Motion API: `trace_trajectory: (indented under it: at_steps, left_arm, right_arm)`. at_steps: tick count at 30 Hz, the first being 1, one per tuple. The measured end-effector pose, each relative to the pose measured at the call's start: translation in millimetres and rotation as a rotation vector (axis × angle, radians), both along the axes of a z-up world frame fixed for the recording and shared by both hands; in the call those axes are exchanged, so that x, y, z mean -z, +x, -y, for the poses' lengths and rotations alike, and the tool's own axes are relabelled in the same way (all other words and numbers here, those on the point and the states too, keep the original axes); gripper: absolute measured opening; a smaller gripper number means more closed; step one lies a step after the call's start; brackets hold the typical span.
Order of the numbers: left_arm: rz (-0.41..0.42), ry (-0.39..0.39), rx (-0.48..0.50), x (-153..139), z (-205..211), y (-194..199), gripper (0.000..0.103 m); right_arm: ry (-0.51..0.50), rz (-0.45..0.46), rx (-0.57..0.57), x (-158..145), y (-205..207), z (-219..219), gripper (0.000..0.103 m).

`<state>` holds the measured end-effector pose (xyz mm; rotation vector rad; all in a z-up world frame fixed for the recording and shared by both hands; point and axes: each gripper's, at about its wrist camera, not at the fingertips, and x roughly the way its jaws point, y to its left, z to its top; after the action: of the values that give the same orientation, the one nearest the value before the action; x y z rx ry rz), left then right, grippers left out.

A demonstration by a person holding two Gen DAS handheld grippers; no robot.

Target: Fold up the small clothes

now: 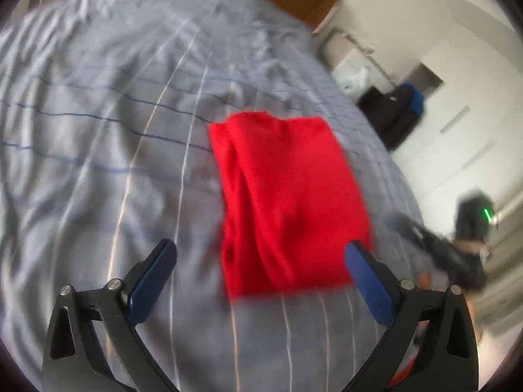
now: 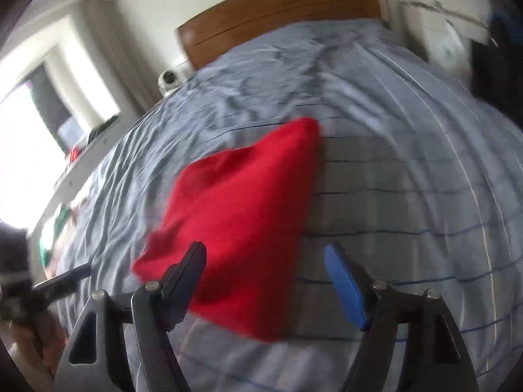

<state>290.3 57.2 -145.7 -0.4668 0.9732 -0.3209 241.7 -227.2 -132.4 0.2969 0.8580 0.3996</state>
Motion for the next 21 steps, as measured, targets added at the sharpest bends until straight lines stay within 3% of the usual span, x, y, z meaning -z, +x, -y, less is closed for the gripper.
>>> trace_trajectory:
  at_steps: [6, 8, 11, 12, 13, 14, 15, 16, 19, 21]
  left_arm:
    - [-0.14, -0.191, 0.034, 35.5, 2.3, 58.8, 0.102]
    - [-0.177, -0.174, 0.037, 43.2, 13.6, 64.1, 0.102]
    - [-0.174, -0.057, 0.026, 45.7, 33.9, 67.4, 0.102]
    - [-0.166, -0.016, 0.022, 45.3, 38.8, 66.9, 0.101]
    - [-0.162, 0.037, 0.018, 45.0, 42.8, 64.7, 0.092]
    - [-0.135, 0.114, 0.023, 40.9, 51.3, 60.5, 0.06]
    - [-0.115, 0.107, 0.052, 38.1, 53.1, 58.2, 0.044]
    - [-0.109, 0.091, 0.064, 33.4, 53.2, 56.6, 0.027]
    - [-0.075, 0.061, 0.045, 7.5, 40.6, 50.1, 0.022]
    - [-0.012, 0.041, 0.022, -21.6, 26.2, 44.5, 0.022]
  right_arm:
    - [0.173, -0.12, -0.046, 24.0, 49.0, 5.8, 0.074]
    - [0.193, -0.159, -0.054, 38.5, 70.5, -2.1, 0.074]
    - [0.233, -0.237, -0.084, 61.7, 91.4, -20.9, 0.072]
    - [0.185, -0.25, -0.095, 67.0, 94.2, -37.0, 0.059]
    - [0.105, -0.225, -0.098, 65.1, 92.7, -50.1, 0.053]
    - [-0.012, -0.169, -0.106, 57.7, 87.8, -66.9, 0.044]
    - [-0.141, -0.087, -0.111, 46.0, 79.1, -85.6, 0.035]
    - [-0.22, -0.033, -0.108, 38.0, 72.0, -97.2, 0.034]
    - [-0.402, 0.154, -0.132, 8.3, 44.4, -128.6, 0.03]
    - [-0.43, 0.236, -0.138, -10.7, 33.7, -136.5, 0.03]
